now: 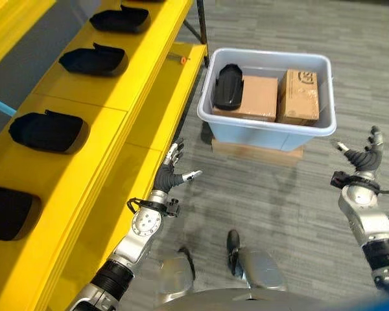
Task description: Move parts from the plastic box to the shelf.
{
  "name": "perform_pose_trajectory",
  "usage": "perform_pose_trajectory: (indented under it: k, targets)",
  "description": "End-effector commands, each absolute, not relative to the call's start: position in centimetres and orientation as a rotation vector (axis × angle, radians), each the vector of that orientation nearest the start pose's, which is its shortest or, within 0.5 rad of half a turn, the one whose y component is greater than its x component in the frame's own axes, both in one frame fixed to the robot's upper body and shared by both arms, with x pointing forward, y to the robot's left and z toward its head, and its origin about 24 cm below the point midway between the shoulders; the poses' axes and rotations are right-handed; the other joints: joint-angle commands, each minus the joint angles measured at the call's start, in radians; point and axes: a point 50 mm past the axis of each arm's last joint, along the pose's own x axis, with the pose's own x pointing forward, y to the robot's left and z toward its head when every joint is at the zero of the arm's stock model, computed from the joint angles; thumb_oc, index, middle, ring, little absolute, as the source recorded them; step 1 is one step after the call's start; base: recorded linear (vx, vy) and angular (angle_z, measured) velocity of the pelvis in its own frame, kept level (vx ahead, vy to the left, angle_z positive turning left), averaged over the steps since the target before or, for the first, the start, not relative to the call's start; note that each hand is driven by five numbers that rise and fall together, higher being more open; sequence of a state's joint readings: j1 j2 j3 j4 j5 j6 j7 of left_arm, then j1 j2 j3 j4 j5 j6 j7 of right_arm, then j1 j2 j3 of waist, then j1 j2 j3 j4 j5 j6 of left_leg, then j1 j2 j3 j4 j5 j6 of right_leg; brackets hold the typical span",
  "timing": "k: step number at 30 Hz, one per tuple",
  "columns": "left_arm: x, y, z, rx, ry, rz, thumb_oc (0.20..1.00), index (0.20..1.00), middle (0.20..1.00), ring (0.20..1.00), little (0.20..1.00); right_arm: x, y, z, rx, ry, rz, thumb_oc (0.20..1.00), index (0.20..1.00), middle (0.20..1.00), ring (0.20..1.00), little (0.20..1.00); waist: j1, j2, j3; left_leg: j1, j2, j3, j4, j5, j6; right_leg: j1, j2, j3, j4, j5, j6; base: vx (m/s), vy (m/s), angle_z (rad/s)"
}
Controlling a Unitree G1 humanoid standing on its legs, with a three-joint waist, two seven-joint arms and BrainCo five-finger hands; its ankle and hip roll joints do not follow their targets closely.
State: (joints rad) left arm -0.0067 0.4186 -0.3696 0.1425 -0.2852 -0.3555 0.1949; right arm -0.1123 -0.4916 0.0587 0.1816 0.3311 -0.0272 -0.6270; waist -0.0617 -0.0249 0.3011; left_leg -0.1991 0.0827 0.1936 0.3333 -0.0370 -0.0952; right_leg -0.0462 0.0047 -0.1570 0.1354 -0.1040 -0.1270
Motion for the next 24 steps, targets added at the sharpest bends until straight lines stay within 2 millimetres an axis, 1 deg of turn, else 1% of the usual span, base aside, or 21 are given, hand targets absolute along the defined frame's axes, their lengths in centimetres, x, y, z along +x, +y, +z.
perform_pose_trajectory:
  k: [1,2,3,5,6,7,8,11,12,15,18,20,21,22,23,24]
  targets:
    - [23.3,15.8,3.4,0.132,-0.138,-0.178,1.000,1.000,1.000,1.000,1.000,26.6,-26.6,6.9,-0.091,-0.055,-0.646,1.000,1.000,1.000,1.000,1.000,0.025,0.020,-0.024,0.008,0.018,0.073,-0.157,0.135,0.018,0.040,-0.059,-0.071,-0.025,0.049,0.141,0.30,0.089,0.06]
    - [23.0,15.8,2.6,0.138,-0.094,-0.200,1.000,1.000,1.000,1.000,1.000,26.2,-25.8,6.1,-0.045,-0.038,-0.627,1.000,1.000,1.000,1.000,1.000,0.033,0.022,-0.025,-0.030,0.022,0.070,-0.198,0.185,0.006,0.074,-0.051,-0.065,-0.039,0.046,0.140,0.23,0.091,0.03]
    - [22.9,15.8,2.5,0.137,-0.088,-0.203,1.000,1.000,1.000,1.000,1.000,26.1,-25.6,6.0,-0.043,-0.036,-0.621,1.000,1.000,1.000,1.000,1.000,0.036,0.024,-0.027,-0.037,0.024,0.065,-0.203,0.194,0.004,0.075,-0.048,-0.062,-0.041,0.049,0.138,0.25,0.148,-0.04]
    - [22.5,15.8,1.9,0.136,-0.066,-0.196,1.000,1.000,1.000,1.000,1.000,26.4,-24.6,5.5,-0.035,-0.022,-0.564,1.000,1.000,1.000,1.000,1.000,0.061,0.025,-0.028,-0.033,0.000,-0.007,-0.233,0.195,0.010,0.096,-0.047,-0.033,-0.038,0.044,0.142,0.19,0.155,-0.41]
    - [22.5,15.8,1.9,0.136,-0.063,-0.197,1.000,1.000,1.000,1.000,1.000,26.4,-24.5,5.5,-0.034,-0.020,-0.559,1.000,1.000,1.000,1.000,1.000,0.064,0.025,-0.029,-0.034,-0.003,-0.014,-0.233,0.194,0.011,0.097,-0.047,-0.030,-0.038,0.045,0.143,0.28,0.271,-1.14]
    - [22.3,16.0,1.4,0.132,-0.046,-0.208,1.000,1.000,1.000,1.000,1.000,26.8,-23.5,5.4,-0.034,-0.001,-0.497,1.000,1.000,1.000,1.000,1.000,0.069,0.022,-0.047,0.017,-0.013,-0.008,-0.251,0.155,0.034,0.106,-0.050,-0.033,-0.036,0.038,0.146,0.21,0.217,-1.17]
    - [22.3,16.0,1.4,0.134,-0.045,-0.211,1.000,1.000,1.000,1.000,1.000,26.8,-23.5,5.4,-0.034,0.002,-0.491,1.000,1.000,1.000,1.000,1.000,0.070,0.022,-0.048,0.022,-0.014,-0.006,-0.253,0.151,0.037,0.107,-0.051,-0.033,-0.035,0.037,0.146,0.27,0.290,-1.18]
    - [22.3,15.8,0.9,0.166,-0.027,-0.225,1.000,1.000,1.000,1.000,1.000,27.0,-22.1,4.8,-0.013,0.047,-0.431,1.000,1.000,1.000,1.000,1.000,0.070,0.016,-0.070,0.084,-0.031,0.015,-0.272,0.108,0.068,0.110,-0.055,-0.046,-0.023,0.031,0.152,0.19,0.199,-0.48]
    - [22.2,16.0,0.7,0.186,-0.026,-0.221,1.000,1.000,1.000,1.000,1.000,27.0,-21.5,4.4,-0.008,0.060,-0.406,1.000,1.000,1.000,1.000,1.000,0.069,0.015,-0.085,0.121,-0.038,0.032,-0.291,0.090,0.081,0.107,-0.057,-0.058,-0.014,0.029,0.158,0.17,0.174,-0.19]
    - [22.1,16.2,0.6,0.209,-0.021,-0.220,1.000,1.000,1.000,1.000,1.000,27.0,-20.8,4.2,0.002,0.069,-0.387,1.000,1.000,1.000,1.000,1.000,0.073,0.012,-0.104,0.153,-0.046,0.049,-0.310,0.072,0.094,0.099,-0.057,-0.071,0.006,0.017,0.164,0.14,0.137,-0.04]
    - [22.1,16.6,0.4,0.229,-0.012,-0.215,1.000,1.000,1.000,1.000,1.000,27.3,-20.3,4.4,0.005,0.057,-0.382,1.000,1.000,1.000,1.000,1.000,0.087,0.006,-0.114,0.170,-0.054,0.062,-0.317,0.050,0.108,0.079,-0.057,-0.090,0.071,-0.001,0.172,0.10,0.128,0.02]
    - [21.9,16.8,0.3,0.240,-0.008,-0.225,1.000,1.000,1.000,1.000,1.000,27.5,-20.0,4.5,0.014,0.059,-0.388,1.000,1.000,1.000,1.000,1.000,0.100,0.001,-0.112,0.178,-0.064,0.076,-0.315,0.036,0.124,0.067,-0.070,-0.116,0.146,0.004,0.187,0.07,0.133,-0.18]
    - [21.8,16.9,0.3,0.245,-0.006,-0.235,1.000,1.000,1.000,1.000,1.000,27.7,-19.9,4.6,0.019,0.054,-0.395,1.000,1.000,1.000,1.000,1.000,0.109,0.000,-0.110,0.184,-0.072,0.094,-0.315,0.023,0.142,0.043,-0.085,-0.139,0.231,0.022,0.206,0.06,0.150,-0.24]
    - [21.7,17.0,0.2,0.249,-0.002,-0.236,1.000,1.000,1.000,1.000,1.000,27.9,-19.6,4.7,0.020,0.050,-0.397,1.000,1.000,1.000,1.000,1.000,0.118,0.004,-0.108,0.192,-0.070,0.111,-0.313,0.015,0.152,0.021,-0.107,-0.163,0.310,0.037,0.219,0.06,0.150,-0.22]
    - [21.6,17.0,0.2,0.251,0.000,-0.235,1.000,1.000,1.000,1.000,1.000,28.0,-19.4,4.8,0.019,0.049,-0.397,1.000,1.000,1.000,1.000,1.000,0.121,0.007,-0.103,0.201,-0.071,0.116,-0.311,0.007,0.158,-0.001,-0.129,-0.174,0.353,0.066,0.228,0.15,0.108,-0.45]
    - [21.5,17.0,0.0,0.243,0.005,-0.230,1.000,1.000,1.000,1.000,1.000,28.3,-19.1,4.9,0.011,0.042,-0.394,1.000,1.000,1.000,1.000,1.000,0.126,0.007,-0.098,0.234,-0.075,0.111,-0.311,-0.018,0.154,-0.016,-0.177,-0.179,0.369,0.074,0.243,0.16,0.051,-0.55]
